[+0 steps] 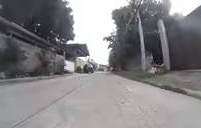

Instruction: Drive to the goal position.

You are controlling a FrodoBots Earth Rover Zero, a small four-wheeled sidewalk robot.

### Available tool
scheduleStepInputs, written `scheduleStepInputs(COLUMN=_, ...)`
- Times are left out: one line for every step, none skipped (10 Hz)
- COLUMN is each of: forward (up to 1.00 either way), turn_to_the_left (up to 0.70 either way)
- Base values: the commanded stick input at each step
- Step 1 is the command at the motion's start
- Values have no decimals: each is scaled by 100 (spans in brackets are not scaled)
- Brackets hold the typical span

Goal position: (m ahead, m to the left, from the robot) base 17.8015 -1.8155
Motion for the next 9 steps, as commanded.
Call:
scheduleStepInputs(forward=50, turn_to_the_left=-50)
scheduleStepInputs(forward=50, turn_to_the_left=-50)
scheduleStepInputs(forward=50, turn_to_the_left=-50)
scheduleStepInputs(forward=50, turn_to_the_left=-50)
scheduleStepInputs(forward=50, turn_to_the_left=-50)
scheduleStepInputs(forward=50, turn_to_the_left=-50)
scheduleStepInputs(forward=50, turn_to_the_left=-50)
scheduleStepInputs(forward=50, turn_to_the_left=-33)
scheduleStepInputs(forward=50, turn_to_the_left=-15)
